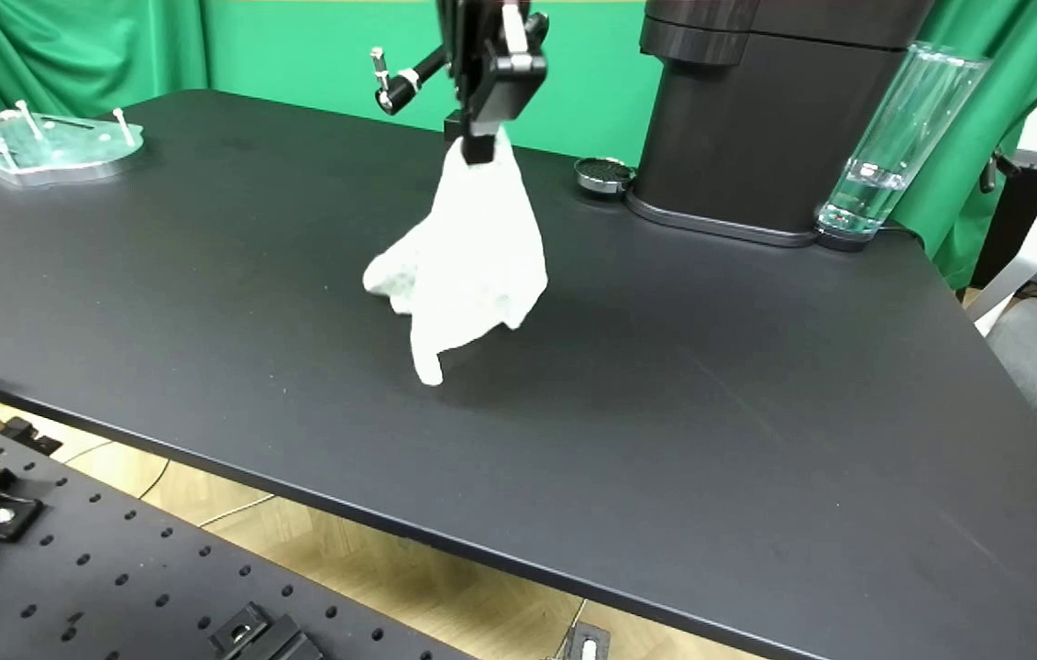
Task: Remove the white cloth from the black stand
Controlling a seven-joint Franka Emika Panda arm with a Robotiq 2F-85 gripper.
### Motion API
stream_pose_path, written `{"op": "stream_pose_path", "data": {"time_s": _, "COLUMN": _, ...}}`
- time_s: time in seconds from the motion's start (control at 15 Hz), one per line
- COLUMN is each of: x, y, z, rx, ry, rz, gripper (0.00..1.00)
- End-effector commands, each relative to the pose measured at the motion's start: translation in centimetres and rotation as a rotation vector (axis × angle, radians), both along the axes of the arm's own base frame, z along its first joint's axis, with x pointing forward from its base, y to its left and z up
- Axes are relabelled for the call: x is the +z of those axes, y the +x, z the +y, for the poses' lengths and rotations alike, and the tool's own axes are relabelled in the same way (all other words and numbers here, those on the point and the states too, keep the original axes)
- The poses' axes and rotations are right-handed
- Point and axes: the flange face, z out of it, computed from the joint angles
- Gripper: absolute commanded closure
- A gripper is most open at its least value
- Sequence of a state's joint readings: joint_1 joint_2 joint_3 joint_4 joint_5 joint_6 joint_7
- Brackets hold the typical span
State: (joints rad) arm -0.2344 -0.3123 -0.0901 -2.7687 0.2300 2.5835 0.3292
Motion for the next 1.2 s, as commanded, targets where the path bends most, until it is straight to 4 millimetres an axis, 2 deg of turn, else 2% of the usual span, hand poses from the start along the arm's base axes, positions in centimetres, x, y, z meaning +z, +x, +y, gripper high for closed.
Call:
{"op": "stream_pose_path", "data": {"time_s": 0.0, "x": 4.6, "y": 0.3, "z": -2.4, "rx": -0.143, "ry": -0.046, "rz": -0.124, "gripper": 1.0}}
{"op": "stream_pose_path", "data": {"time_s": 0.2, "x": 6.7, "y": 2.1, "z": -3.1, "rx": -0.164, "ry": -0.082, "rz": -0.164, "gripper": 1.0}}
{"op": "stream_pose_path", "data": {"time_s": 0.4, "x": 7.3, "y": 4.4, "z": -2.6, "rx": -0.123, "ry": -0.094, "rz": -0.17, "gripper": 1.0}}
{"op": "stream_pose_path", "data": {"time_s": 0.6, "x": 7.1, "y": 6.9, "z": -1.3, "rx": -0.008, "ry": -0.079, "rz": -0.142, "gripper": 1.0}}
{"op": "stream_pose_path", "data": {"time_s": 0.87, "x": 5.4, "y": 10.5, "z": 1.8, "rx": 0.182, "ry": -0.04, "rz": -0.079, "gripper": 1.0}}
{"op": "stream_pose_path", "data": {"time_s": 0.93, "x": 5.0, "y": 11.2, "z": 2.4, "rx": 0.221, "ry": -0.025, "rz": -0.066, "gripper": 0.74}}
{"op": "stream_pose_path", "data": {"time_s": 1.0, "x": 4.7, "y": 11.7, "z": 3.1, "rx": 0.254, "ry": -0.018, "rz": -0.053, "gripper": 0.73}}
{"op": "stream_pose_path", "data": {"time_s": 1.13, "x": 4.2, "y": 12.4, "z": 4.0, "rx": 0.31, "ry": -0.006, "rz": -0.029, "gripper": 0.6}}
